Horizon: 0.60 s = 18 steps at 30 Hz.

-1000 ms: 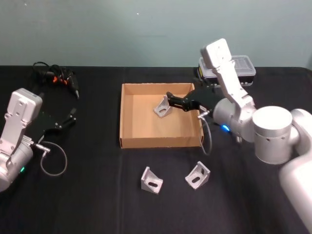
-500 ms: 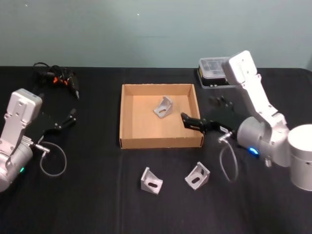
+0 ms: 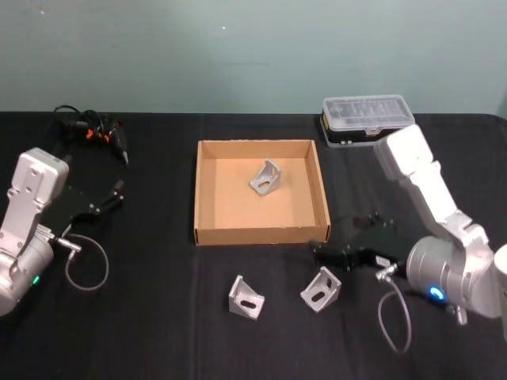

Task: Use one hand to pick up the angle iron from the table and place it into the box.

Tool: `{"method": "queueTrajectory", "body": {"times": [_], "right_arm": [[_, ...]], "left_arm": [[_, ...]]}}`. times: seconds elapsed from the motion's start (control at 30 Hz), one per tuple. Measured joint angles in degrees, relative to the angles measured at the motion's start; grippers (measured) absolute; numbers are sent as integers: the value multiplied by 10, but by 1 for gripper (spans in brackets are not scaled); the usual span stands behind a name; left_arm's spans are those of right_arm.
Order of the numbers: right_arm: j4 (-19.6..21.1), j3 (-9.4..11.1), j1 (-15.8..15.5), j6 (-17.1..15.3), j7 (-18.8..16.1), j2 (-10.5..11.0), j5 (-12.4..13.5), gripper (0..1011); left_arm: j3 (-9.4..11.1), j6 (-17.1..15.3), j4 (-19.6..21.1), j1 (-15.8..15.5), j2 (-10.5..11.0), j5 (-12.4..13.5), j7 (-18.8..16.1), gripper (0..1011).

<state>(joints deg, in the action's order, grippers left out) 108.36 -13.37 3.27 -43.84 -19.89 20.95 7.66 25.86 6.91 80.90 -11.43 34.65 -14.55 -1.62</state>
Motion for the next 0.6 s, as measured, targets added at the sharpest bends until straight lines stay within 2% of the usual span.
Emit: {"method": "queueTrajectory", "body": {"times": [0.33, 0.6], "right_arm": [[-16, -16, -13, -18, -4, 0, -14, 1002], [-28, -17, -13, -24, -8, -5, -25, 1002]], "left_arm": [[0, 0, 0, 0, 0, 0, 0, 1011], [0, 0, 0, 0, 0, 0, 0, 1011]]}}
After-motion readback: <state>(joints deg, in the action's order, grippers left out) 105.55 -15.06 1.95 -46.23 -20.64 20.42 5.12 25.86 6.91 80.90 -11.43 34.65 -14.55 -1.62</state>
